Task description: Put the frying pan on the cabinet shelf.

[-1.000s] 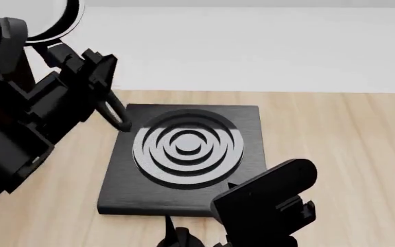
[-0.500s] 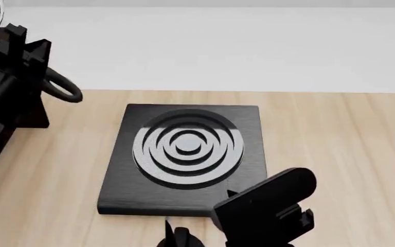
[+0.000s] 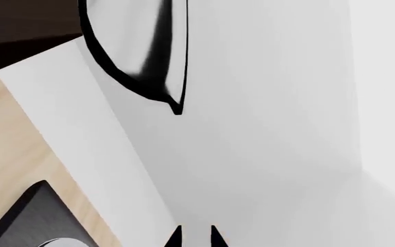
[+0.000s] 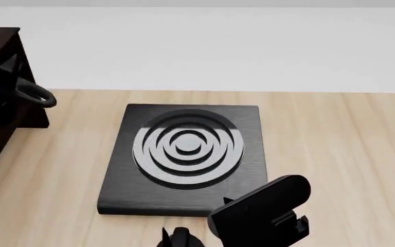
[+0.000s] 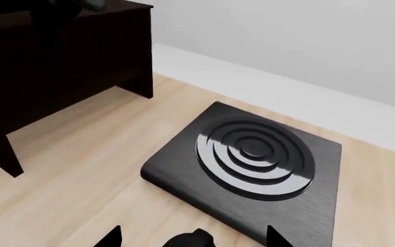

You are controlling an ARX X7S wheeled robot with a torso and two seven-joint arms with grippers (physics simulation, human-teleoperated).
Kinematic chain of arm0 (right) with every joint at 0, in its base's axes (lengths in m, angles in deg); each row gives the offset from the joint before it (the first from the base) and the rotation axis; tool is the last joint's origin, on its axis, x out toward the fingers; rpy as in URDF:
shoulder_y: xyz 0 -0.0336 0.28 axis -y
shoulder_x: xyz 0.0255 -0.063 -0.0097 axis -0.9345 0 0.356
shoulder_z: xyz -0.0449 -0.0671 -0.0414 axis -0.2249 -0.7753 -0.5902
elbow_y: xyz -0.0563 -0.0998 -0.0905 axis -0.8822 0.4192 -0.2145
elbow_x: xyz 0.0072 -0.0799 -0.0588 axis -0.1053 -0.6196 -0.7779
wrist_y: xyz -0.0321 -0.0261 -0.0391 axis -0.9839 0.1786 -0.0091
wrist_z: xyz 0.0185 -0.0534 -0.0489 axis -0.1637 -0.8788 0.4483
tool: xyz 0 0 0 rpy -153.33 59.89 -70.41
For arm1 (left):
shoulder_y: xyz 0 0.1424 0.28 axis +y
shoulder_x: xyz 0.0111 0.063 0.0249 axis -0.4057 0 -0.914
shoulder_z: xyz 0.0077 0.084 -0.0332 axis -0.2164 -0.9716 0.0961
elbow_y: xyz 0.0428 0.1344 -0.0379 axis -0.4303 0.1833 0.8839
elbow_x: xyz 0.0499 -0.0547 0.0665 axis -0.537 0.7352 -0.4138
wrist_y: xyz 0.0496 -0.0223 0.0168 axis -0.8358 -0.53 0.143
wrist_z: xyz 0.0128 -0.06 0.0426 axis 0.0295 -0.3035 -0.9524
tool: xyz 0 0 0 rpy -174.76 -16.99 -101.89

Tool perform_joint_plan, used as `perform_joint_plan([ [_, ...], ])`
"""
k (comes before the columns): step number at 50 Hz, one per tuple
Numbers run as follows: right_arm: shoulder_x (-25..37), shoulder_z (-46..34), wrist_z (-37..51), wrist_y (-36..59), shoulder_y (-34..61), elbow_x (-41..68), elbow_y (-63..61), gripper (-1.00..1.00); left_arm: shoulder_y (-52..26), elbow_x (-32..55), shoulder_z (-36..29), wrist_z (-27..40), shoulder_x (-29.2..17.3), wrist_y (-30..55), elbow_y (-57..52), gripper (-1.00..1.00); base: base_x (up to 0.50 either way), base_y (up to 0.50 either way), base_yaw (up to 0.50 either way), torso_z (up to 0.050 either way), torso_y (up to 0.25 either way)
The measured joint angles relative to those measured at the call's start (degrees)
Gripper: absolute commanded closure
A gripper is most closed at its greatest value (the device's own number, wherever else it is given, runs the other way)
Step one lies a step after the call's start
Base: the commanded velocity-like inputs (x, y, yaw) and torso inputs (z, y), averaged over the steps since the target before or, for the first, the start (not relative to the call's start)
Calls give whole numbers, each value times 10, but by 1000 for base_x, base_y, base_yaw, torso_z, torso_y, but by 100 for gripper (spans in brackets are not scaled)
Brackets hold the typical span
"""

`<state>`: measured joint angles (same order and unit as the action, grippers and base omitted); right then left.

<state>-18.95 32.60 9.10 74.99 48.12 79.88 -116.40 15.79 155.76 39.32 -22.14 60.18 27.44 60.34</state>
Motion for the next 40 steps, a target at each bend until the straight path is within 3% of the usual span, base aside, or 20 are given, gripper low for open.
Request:
perform_joint_plan([
  [40,2,-20,-3,-24,-21,-16,9,-100,63,62,30,-73,-12,-9,45,100,0,0,0,0,1],
])
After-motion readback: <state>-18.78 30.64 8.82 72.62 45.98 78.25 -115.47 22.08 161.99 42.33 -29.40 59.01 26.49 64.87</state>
